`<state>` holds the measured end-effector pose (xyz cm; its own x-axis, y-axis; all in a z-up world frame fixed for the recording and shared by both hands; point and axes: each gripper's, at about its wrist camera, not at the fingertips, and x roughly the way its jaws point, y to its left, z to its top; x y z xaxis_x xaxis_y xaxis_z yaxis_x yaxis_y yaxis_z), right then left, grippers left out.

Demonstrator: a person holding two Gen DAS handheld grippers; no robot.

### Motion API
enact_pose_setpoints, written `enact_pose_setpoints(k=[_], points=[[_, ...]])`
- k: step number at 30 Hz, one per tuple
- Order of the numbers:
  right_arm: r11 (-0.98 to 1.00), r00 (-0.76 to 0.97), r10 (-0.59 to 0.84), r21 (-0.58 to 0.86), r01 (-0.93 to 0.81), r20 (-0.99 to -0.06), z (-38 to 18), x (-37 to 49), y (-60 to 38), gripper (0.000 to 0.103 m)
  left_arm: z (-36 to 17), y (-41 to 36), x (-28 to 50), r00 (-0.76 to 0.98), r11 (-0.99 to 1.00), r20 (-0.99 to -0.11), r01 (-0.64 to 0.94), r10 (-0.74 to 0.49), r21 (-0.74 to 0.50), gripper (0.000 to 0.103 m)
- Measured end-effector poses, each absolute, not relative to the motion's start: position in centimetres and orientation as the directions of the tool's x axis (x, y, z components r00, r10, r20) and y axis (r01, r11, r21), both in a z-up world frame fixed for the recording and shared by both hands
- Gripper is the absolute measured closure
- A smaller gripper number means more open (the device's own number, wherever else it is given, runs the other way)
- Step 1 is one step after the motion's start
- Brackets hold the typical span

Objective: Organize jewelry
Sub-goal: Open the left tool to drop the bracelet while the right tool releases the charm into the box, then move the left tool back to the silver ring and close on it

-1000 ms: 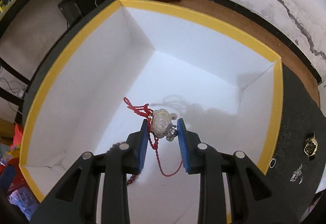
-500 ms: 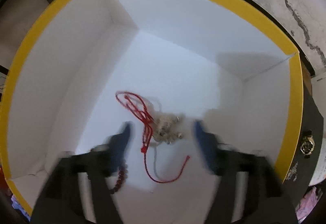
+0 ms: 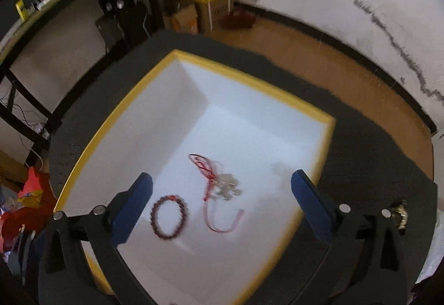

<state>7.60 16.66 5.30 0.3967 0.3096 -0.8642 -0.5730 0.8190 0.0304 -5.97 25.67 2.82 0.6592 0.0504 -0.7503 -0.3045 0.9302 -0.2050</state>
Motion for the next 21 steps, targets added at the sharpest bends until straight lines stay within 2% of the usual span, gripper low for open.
enact_pose_setpoints(k=[6, 14, 21], points=[[0.885, 0.512, 0.293, 0.027, -0.465, -0.807, 6.8, 6.3, 5.3, 0.007, 2.9, 21.6, -3.9, 0.668, 0.956, -0.744, -0.239, 0.036, -0.168, 0.010], [0.986, 0.645, 0.129, 0.029, -0.164, -0.753, 3.8, 4.1, -12.7, 0.007, 3.1, 13.4, -0.7, 0.694, 0.989, -0.720, -0.112, 0.010, -0.094, 0.010], [0.999, 0.672, 0.045, 0.033, -0.030, -0.739, 1.5, 2.8, -21.1, 0.007, 1.8, 6.0, 2.6, 0.684, 0.999, -0.729, 0.002, -0.031, -0.041, 0.010]])
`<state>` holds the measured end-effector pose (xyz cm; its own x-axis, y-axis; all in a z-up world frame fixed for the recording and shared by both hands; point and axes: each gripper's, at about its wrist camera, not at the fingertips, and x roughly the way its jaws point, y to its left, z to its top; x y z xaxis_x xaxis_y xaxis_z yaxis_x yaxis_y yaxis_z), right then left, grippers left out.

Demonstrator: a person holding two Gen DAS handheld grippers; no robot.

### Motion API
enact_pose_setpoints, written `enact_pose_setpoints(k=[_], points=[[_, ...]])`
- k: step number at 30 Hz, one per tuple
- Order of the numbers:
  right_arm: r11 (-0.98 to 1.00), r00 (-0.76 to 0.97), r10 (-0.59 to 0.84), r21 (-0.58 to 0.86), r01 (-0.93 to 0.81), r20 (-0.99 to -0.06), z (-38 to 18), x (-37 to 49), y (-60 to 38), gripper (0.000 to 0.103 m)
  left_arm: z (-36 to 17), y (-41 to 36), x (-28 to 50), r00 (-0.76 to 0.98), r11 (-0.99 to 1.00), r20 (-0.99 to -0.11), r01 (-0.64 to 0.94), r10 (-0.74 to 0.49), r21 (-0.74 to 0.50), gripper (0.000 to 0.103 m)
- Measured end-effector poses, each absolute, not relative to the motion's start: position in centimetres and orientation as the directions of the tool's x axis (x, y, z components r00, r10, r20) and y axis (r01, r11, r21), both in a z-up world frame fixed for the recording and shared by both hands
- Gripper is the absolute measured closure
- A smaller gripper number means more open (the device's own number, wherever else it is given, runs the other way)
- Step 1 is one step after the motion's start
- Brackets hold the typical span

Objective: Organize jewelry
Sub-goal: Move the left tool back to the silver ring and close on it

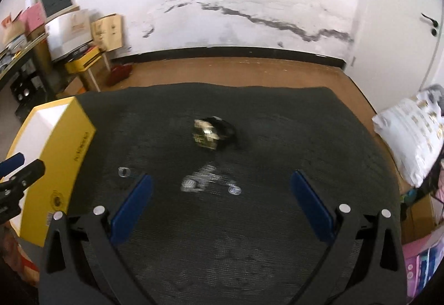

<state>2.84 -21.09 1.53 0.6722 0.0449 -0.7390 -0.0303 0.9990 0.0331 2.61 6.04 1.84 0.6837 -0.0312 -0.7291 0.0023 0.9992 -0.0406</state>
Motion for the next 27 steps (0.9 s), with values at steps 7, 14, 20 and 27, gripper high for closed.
enact_pose_setpoints(k=[7, 14, 20, 27], points=[[0.997, 0.633, 0.070, 0.065, -0.031, -0.771, -0.1, 2.8, -23.4, 0.007, -2.1, 1.6, 4.8, 0.665, 0.998, -0.746, 0.064, -0.027, 0.020, 0.010], [0.995, 0.625, 0.098, 0.091, -0.044, -0.775, -0.5, 3.9, -23.7, 0.007, -7.0, 1.0, 8.2, 0.602, 0.999, -0.798, 0.029, -0.038, -0.026, 0.010], [0.990, 0.619, 0.130, 0.140, -0.032, -0.774, -0.3, 5.1, -25.1, 0.007, -11.1, 2.0, 10.8, 0.506, 0.998, -0.862, -0.042, -0.026, -0.055, 0.011], [0.985, 0.610, 0.160, 0.167, -0.047, -0.776, -0.3, 5.8, -25.7, 0.007, -11.3, 1.6, 11.0, 0.568, 0.999, -0.822, -0.029, 0.044, 0.034, 0.046]])
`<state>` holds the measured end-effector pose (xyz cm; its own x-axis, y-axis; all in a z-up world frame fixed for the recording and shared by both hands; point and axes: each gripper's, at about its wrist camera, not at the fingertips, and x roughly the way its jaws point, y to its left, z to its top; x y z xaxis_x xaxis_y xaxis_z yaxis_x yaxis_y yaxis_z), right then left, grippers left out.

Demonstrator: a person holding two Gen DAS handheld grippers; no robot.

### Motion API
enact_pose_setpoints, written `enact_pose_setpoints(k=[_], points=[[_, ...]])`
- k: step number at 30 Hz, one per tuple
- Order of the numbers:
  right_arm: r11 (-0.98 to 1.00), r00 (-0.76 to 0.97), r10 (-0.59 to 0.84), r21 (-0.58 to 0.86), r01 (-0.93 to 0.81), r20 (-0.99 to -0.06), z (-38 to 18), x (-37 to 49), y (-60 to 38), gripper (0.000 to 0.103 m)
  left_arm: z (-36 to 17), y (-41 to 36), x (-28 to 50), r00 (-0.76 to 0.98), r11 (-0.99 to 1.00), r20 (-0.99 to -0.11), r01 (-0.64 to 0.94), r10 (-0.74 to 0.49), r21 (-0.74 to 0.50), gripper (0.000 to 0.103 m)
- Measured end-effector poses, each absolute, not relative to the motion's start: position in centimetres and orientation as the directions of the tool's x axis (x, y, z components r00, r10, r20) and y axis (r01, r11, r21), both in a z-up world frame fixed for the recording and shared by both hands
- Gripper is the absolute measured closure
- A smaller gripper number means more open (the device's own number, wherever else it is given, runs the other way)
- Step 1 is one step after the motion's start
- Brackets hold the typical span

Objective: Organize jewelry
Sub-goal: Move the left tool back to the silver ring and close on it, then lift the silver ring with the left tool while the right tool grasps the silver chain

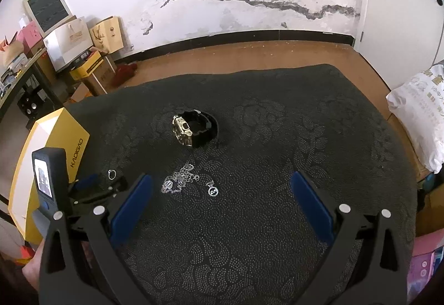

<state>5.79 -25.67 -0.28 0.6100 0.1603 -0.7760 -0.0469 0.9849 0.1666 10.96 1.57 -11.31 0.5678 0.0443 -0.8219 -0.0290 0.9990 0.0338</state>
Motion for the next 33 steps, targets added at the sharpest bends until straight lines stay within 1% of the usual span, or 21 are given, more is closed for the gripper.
enact_pose_setpoints(k=[1, 2, 3, 4, 5, 6, 8, 16, 20, 23, 26, 30, 32, 33], points=[[0.985, 0.608, 0.161, 0.169, -0.046, -0.777, -0.3, 5.8, -25.8, 0.007, -11.3, 1.7, 11.2, 0.573, 0.999, -0.819, -0.026, 0.040, 0.031, 0.049], [0.984, 0.606, 0.163, 0.172, -0.044, -0.779, -0.4, 5.8, -26.0, 0.007, -11.2, 1.7, 11.3, 0.575, 0.999, -0.817, -0.027, 0.042, 0.032, 0.058], [0.984, 0.605, 0.165, 0.175, -0.043, -0.779, -0.3, 5.8, -26.1, 0.007, -11.2, 1.5, 11.3, 0.578, 0.999, -0.815, -0.025, 0.044, 0.035, 0.065], [0.984, 0.604, 0.165, 0.176, -0.041, -0.779, -0.3, 5.8, -26.2, 0.007, -11.3, 1.3, 11.3, 0.581, 0.999, -0.812, -0.021, 0.052, 0.049, 0.067], [0.984, 0.605, 0.164, 0.175, -0.041, -0.779, -0.2, 5.8, -26.4, 0.007, -11.3, 0.8, 11.3, 0.585, 0.998, -0.809, -0.015, 0.058, 0.061, 0.073], [0.984, 0.606, 0.161, 0.173, -0.039, -0.779, -0.1, 5.7, -26.6, 0.007, -11.2, 0.5, 11.2, 0.589, 0.998, -0.807, 0.002, 0.049, 0.062, 0.083], [0.985, 0.607, 0.156, 0.172, -0.031, -0.779, -0.1, 5.6, -27.0, 0.007, -11.1, -0.1, 11.1, 0.590, 0.997, -0.806, 0.010, 0.056, 0.077, 0.083], [0.986, 0.602, 0.145, 0.169, -0.018, -0.785, -0.5, 5.5, -28.0, 0.007, -10.4, -0.1, 10.4, 0.585, 0.997, -0.810, 0.017, 0.046, 0.069, 0.084], [0.988, 0.603, 0.142, 0.148, -0.039, -0.785, -0.7, 5.5, -27.4, 0.007, -8.8, -0.1, 9.6, 0.606, 0.997, -0.794, 0.011, 0.056, 0.079, 0.084], [0.991, 0.589, 0.131, 0.118, -0.060, -0.797, -1.3, 5.7, -26.8, 0.007, -7.1, 0.0, 9.0, 0.615, 0.998, -0.787, 0.003, 0.042, 0.055, 0.084], [0.993, 0.557, 0.110, 0.071, -0.091, -0.823, -2.7, 6.0, -25.9, 0.007, -5.1, 0.1, 8.2, 0.640, 0.998, -0.767, 0.006, 0.042, 0.060, 0.084], [0.989, 0.506, 0.075, 0.001, -0.145, -0.860, -5.4, 6.3, -24.5, 0.007, -3.6, -0.1, 7.5, 0.659, 0.999, -0.752, 0.017, 0.022, 0.044, 0.084], [0.989, 0.485, 0.069, -0.006, -0.151, -0.872, -6.7, 6.3, -24.2, 0.007, -3.2, 0.2, 7.3, 0.651, 1.000, -0.759, 0.023, -0.007, 0.011, 0.084], [0.987, 0.468, 0.088, 0.013, -0.161, -0.879, -7.5, 6.4, -23.9, 0.007, -3.0, 0.1, 7.3, 0.649, 0.999, -0.760, 0.036, -0.022, 0.001, 0.084]])
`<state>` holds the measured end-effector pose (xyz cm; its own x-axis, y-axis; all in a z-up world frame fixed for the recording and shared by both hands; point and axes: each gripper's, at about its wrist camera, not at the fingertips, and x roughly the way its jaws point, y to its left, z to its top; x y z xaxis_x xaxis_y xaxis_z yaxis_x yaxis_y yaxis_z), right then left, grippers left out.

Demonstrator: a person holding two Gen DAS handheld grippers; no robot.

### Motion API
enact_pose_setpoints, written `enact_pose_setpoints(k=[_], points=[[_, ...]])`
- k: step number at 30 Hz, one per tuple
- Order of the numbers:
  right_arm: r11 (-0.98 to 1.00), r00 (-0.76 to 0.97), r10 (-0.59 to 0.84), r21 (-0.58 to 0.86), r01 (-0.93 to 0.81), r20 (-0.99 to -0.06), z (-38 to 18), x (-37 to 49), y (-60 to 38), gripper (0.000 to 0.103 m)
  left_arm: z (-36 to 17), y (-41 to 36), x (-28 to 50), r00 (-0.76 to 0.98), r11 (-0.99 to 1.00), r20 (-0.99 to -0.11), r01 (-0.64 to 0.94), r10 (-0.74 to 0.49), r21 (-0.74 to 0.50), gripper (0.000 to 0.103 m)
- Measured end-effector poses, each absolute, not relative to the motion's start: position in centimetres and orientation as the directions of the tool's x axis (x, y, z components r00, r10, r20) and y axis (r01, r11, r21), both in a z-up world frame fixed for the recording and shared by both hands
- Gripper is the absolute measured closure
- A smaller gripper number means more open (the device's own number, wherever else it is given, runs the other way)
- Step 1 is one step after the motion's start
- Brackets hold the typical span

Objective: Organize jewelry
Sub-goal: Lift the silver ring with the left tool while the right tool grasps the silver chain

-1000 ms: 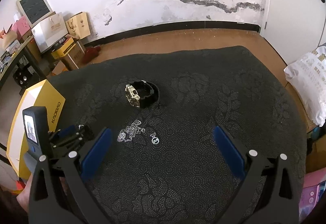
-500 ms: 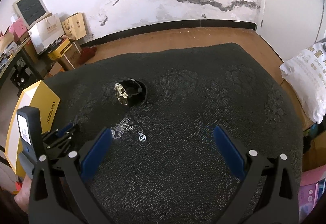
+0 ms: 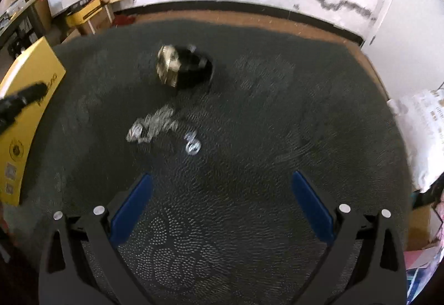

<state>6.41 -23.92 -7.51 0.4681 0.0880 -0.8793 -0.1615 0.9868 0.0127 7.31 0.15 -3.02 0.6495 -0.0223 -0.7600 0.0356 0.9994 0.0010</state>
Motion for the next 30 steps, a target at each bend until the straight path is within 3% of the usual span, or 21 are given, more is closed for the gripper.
enact_pose_setpoints(k=[6, 10, 18, 20, 21, 23, 24, 25, 27, 30], points=[[0.982, 0.442, 0.125, 0.048, -0.181, -0.888, -10.1, 7.3, -22.0, 0.007, -2.4, 1.1, 7.7, 0.643, 0.998, -0.763, 0.033, -0.059, -0.049, 0.084], [0.951, 0.451, 0.123, -0.024, -0.307, -0.884, -10.9, 8.5, -18.8, 0.007, -1.9, 2.4, 7.7, 0.645, 0.997, -0.761, 0.019, -0.064, -0.069, 0.084], [0.897, 0.453, 0.240, 0.019, -0.441, -0.858, -11.3, 11.5, -17.8, 0.005, -1.8, 4.3, 7.4, 0.636, 0.996, -0.769, -0.006, -0.064, -0.088, 0.084], [0.897, 0.456, 0.242, 0.018, -0.442, -0.857, -11.3, 11.7, -17.6, 0.010, -1.7, 4.6, 7.4, 0.635, 0.996, -0.770, -0.008, -0.064, -0.089, 0.084], [0.896, 0.456, 0.244, 0.019, -0.444, -0.856, -11.1, 11.6, -17.4, 0.014, -1.6, 4.7, 7.5, 0.634, 0.996, -0.770, -0.008, -0.065, -0.090, 0.084], [0.889, 0.464, 0.270, 0.033, -0.457, -0.844, -10.3, 11.6, -17.1, 0.056, -1.7, 4.7, 7.5, 0.632, 0.996, -0.772, -0.008, -0.063, -0.088, 0.084], [0.890, 0.467, 0.266, 0.029, -0.454, -0.843, -10.2, 11.7, -16.8, 0.066, -1.8, 4.8, 7.5, 0.631, 0.996, -0.773, -0.007, -0.062, -0.086, 0.084], [0.890, 0.464, 0.264, 0.028, -0.455, -0.846, -10.2, 11.6, -16.5, 0.069, -1.8, 4.8, 7.5, 0.627, 0.997, -0.777, -0.007, -0.060, -0.082, 0.084], [0.887, 0.445, 0.282, 0.054, -0.459, -0.850, -10.0, 11.7, -16.3, 0.091, -1.9, 4.8, 7.5, 0.619, 0.996, -0.783, -0.006, -0.062, -0.084, 0.084], [0.900, 0.449, 0.255, 0.041, -0.433, -0.856, -9.6, 11.9, -15.8, 0.093, -2.1, 4.6, 7.2, 0.612, 0.997, -0.789, 0.000, -0.061, -0.076, 0.084]])
